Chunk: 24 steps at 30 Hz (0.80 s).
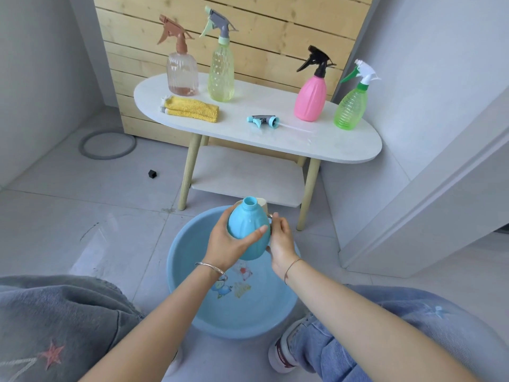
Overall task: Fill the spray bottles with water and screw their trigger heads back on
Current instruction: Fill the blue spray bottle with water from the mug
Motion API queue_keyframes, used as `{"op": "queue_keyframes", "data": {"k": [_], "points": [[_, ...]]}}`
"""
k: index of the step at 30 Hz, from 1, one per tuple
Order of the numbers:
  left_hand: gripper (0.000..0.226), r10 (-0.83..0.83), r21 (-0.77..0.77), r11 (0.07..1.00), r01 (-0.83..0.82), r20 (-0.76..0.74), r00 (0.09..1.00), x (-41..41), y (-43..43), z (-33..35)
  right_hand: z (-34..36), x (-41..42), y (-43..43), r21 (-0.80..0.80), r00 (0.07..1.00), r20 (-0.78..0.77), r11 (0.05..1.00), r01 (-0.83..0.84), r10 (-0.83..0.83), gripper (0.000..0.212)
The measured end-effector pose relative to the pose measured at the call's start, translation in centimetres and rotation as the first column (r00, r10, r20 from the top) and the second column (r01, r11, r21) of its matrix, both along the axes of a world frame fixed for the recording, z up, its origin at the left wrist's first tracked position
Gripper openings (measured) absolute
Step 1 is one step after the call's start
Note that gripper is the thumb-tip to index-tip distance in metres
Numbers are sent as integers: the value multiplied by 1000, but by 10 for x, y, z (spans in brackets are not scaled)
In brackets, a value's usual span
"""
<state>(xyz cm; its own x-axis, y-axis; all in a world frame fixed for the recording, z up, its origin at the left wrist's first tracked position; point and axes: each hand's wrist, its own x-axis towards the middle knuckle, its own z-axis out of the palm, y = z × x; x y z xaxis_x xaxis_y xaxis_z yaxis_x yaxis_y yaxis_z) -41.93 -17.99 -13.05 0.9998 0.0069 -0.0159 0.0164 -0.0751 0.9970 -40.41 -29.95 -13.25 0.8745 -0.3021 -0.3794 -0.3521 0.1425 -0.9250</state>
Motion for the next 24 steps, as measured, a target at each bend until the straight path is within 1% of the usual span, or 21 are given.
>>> {"op": "queue_keyframes", "data": {"k": [3,5,7,10,11,15,19,22,24], "points": [[53,20,-37,999,-20,-9,1000,-1,-3,4,6,1,6,54,1000,-5,998,12,-12,26],[54,23,-68,997,-25,-29,999,-1,-4,6,8,3,8,64,1000,5,998,23,-24,26],[62,10,-71,997,-13,-39,999,0,-3,7,10,3,9,61,1000,15,998,23,-24,27],[83,-12,-24,1000,11,-41,999,1,1,9,10,4,12,85,999,39,996,16,-19,27],[84,-12,-12,1000,11,-42,999,2,3,10,11,4,13,95,998,52,995,13,-18,27],[79,-22,-9,1000,22,-31,999,5,8,12,11,5,12,92,995,104,996,-21,11,27],[74,-11,-8,1000,11,-29,1000,5,11,6,4,7,8,91,994,97,994,-58,49,26],[72,-8,-12,1000,8,-29,1000,6,14,1,0,13,1,40,995,77,996,-74,71,26],[74,-6,-12,1000,6,-35,999,7,17,-4,-6,17,-10,-72,994,71,994,-80,85,26]]}}
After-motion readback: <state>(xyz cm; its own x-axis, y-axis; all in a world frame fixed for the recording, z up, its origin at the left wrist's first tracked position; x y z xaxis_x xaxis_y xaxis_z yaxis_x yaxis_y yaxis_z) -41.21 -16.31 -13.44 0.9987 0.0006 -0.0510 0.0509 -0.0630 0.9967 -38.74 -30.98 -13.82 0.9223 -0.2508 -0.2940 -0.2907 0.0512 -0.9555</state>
